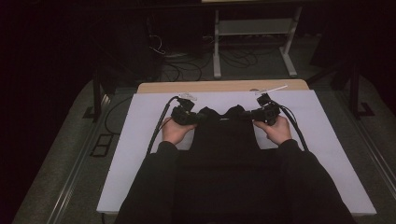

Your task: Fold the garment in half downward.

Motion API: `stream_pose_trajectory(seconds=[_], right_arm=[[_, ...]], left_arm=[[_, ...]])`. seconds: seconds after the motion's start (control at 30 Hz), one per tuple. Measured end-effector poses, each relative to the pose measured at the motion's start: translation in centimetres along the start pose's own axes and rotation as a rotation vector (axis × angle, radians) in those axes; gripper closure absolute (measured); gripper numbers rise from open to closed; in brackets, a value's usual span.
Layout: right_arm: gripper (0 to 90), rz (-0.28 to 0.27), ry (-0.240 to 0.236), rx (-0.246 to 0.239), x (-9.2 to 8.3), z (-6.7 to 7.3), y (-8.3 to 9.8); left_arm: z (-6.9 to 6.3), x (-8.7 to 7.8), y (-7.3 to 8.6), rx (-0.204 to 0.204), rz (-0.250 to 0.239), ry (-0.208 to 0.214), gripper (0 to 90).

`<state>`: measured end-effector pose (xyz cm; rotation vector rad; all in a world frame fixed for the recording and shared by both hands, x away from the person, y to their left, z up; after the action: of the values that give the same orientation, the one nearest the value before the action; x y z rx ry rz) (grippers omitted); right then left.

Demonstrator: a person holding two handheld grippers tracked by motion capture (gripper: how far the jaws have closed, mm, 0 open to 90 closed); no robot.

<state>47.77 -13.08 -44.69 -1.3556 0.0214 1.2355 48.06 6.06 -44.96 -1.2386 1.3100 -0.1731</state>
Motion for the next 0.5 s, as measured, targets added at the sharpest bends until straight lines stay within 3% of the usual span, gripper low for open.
stream_pose_trajectory(seconds=[0.3, 0.4, 0.5], right_arm=[[82.6, -0.021, -0.003, -0.034, -1.8, 1.5, -0.6], [82.5, -0.02, -0.006, -0.044, -2.2, 1.9, -0.5], [82.5, -0.029, -0.018, -0.04, -2.7, 2.4, -0.4]], left_arm=[[-1.3, -2.1, -1.0, 0.01, -0.032, 0.006, 83.6], [-1.7, -2.6, -1.3, -0.042, -0.053, 0.036, 83.5], [-2.0, -3.2, -1.3, -0.045, -0.05, 0.043, 83.5]])
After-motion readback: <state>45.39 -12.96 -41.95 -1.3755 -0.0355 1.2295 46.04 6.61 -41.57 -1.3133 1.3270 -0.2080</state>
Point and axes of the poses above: each handheld gripper's, and its own axes: x roughly forward along the jaws, y roughly out of its underside, z roughly to its left, the point moved 9 cm from there along x, roughly forward along the jaws, and after that the axes turned 3 degrees about y, right-handed, at the moved point
